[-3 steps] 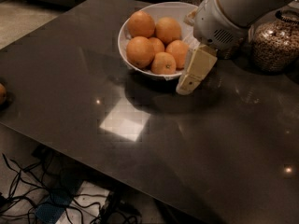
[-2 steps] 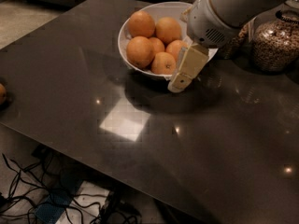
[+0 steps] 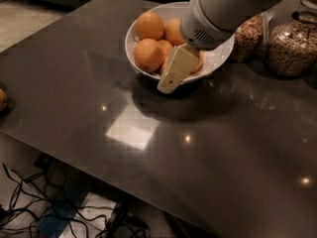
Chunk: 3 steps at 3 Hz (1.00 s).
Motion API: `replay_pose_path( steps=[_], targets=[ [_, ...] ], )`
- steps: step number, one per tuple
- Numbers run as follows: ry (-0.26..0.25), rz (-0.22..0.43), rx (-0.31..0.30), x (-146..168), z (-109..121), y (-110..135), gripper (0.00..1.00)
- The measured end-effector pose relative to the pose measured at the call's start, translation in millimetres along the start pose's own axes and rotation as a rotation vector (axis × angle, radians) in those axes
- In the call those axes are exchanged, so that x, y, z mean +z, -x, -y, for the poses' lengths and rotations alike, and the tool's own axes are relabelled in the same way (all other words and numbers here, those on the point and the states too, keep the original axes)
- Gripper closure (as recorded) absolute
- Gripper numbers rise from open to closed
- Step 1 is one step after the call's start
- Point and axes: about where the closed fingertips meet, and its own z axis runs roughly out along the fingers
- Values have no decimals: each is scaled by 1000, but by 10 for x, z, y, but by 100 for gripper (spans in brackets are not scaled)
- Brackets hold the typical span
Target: Pick orange from white bowl
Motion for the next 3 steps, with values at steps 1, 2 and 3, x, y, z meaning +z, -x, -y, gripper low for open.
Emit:
replay_pose_path(
  steps=[1, 2, 3],
  targets=[
    [0, 0, 0, 0, 0, 0, 0],
    [-21, 13, 14, -5, 20, 20, 0],
    [-25, 70, 16, 261, 120, 154, 0]
  ],
)
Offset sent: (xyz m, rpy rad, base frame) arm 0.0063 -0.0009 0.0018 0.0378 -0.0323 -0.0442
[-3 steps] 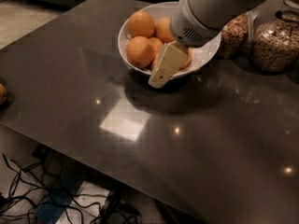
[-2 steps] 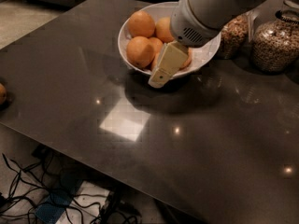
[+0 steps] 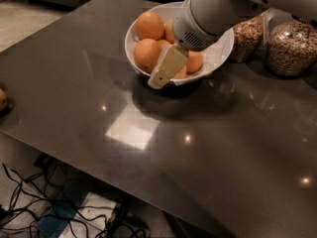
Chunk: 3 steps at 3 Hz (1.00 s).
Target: Pick orange from white bowl
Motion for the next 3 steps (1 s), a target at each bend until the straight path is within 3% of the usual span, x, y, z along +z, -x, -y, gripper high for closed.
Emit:
replay_pose_path(
  steps=[1, 3],
  targets=[
    [0, 0, 0, 0, 0, 0, 0],
    [51, 73, 17, 289, 24, 30, 0]
  ],
)
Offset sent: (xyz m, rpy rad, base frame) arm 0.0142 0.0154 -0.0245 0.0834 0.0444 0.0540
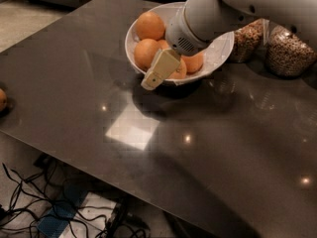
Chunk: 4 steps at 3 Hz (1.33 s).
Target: Pick orange from white bowl
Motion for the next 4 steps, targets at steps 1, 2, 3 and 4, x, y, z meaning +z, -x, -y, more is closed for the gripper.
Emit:
replay_pose_path(
  steps=[1, 2, 3, 4],
  targets=[
    [17, 27, 12, 164, 53, 7, 6],
    [26, 45, 17, 262, 90, 27, 18],
    [26, 54, 20, 316, 135, 58, 24],
    [15, 78, 4, 465, 332, 152, 23]
  ],
)
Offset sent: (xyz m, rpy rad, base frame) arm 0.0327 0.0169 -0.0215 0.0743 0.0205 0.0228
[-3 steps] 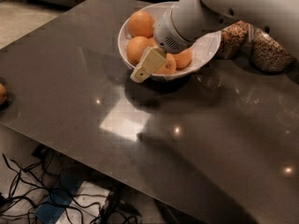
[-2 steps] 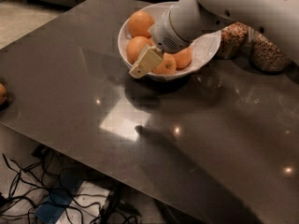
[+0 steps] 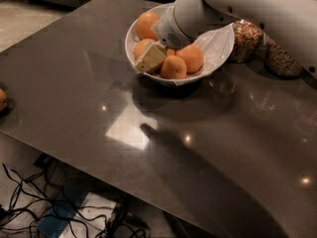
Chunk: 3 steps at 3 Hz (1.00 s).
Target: Pick orange from white bowl
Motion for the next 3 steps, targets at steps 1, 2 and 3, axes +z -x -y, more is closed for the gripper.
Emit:
replay_pose_path(
  steps=[1, 2, 3],
  targets=[
    [0, 4, -2, 49, 60, 16, 22],
    [6, 1, 18, 106, 103, -39, 22],
    [14, -7, 52, 152, 149, -134, 23]
  ],
)
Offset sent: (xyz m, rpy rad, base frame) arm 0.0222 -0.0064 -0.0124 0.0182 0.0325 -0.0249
